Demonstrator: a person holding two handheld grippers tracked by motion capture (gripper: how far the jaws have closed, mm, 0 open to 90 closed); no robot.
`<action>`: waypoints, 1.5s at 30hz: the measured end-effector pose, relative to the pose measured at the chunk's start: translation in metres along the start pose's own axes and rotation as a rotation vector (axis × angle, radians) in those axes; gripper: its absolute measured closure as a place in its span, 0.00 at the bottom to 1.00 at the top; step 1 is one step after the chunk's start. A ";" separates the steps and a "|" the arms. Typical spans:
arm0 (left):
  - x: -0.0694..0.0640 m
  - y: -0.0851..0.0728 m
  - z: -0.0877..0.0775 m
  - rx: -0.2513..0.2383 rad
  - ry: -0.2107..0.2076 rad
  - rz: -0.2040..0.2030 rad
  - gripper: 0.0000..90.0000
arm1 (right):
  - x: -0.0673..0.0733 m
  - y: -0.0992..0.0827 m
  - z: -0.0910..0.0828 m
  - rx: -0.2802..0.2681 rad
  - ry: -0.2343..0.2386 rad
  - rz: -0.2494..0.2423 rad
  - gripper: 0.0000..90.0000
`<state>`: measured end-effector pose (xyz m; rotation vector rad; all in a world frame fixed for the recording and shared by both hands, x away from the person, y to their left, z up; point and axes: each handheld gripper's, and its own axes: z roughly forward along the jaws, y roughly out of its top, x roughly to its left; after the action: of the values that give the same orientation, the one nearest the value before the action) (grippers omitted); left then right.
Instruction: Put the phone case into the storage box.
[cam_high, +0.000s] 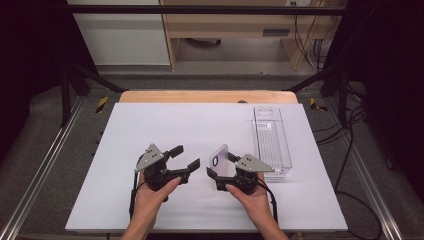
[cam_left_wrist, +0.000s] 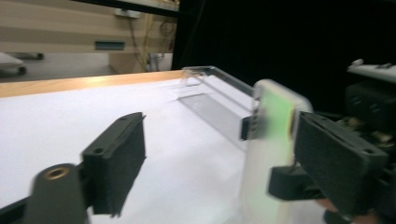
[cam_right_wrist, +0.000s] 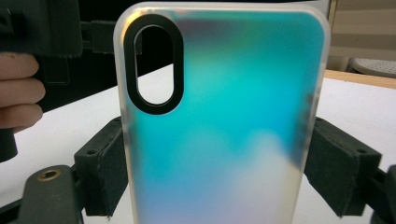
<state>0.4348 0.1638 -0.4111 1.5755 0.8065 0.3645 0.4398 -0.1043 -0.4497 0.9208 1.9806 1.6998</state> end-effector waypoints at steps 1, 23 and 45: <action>0.002 -0.002 -0.002 0.002 0.011 0.005 0.15 | 0.000 0.000 0.000 0.000 -0.001 -0.004 0.20; 0.042 -0.044 -0.049 -0.032 0.333 0.156 0.06 | 0.011 0.000 -0.007 -0.016 -0.042 -0.064 0.20; 0.066 -0.053 -0.076 -0.037 0.395 0.075 0.05 | -0.007 0.060 -0.002 0.057 -0.160 -0.055 0.20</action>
<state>0.4165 0.2637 -0.4626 1.5225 1.0356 0.7567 0.4578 -0.1074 -0.3924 0.9805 1.9391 1.4976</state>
